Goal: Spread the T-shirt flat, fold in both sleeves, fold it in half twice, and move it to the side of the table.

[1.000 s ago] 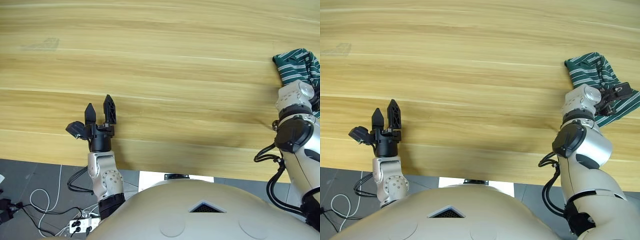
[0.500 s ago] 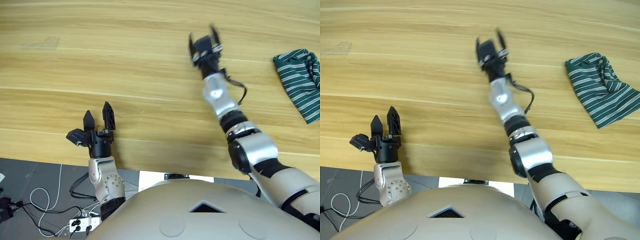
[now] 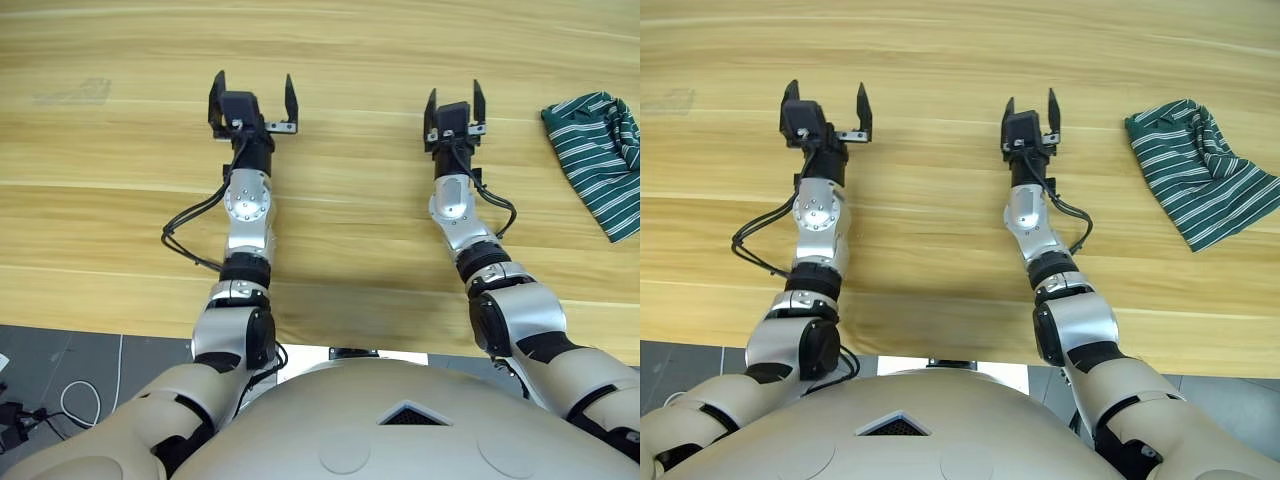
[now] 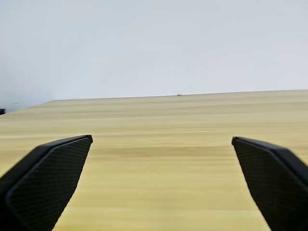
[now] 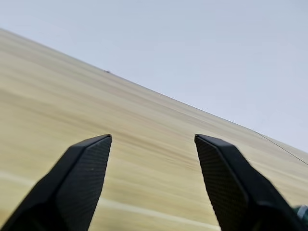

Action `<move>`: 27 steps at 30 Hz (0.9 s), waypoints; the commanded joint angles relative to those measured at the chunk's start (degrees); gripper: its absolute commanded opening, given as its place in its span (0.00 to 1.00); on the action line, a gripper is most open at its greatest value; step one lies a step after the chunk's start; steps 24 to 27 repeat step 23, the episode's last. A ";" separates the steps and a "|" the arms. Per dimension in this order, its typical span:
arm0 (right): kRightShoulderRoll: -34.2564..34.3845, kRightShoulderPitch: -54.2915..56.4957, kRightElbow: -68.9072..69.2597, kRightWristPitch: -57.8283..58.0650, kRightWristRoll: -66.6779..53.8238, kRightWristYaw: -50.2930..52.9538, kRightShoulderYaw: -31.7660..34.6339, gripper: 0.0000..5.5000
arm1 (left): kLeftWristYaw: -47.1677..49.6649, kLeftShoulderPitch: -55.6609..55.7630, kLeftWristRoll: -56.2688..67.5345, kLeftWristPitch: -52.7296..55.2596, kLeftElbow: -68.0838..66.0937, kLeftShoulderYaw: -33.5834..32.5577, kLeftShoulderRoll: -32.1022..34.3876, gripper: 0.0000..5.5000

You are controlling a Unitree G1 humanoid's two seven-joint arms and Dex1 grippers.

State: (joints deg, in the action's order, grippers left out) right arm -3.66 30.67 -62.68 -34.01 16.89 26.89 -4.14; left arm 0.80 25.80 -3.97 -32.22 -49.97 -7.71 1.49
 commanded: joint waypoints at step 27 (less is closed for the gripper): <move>-3.19 -6.26 9.67 0.36 -3.36 -5.74 2.61 0.42 | -0.98 -10.61 7.78 2.72 12.59 -0.77 -0.07 0.98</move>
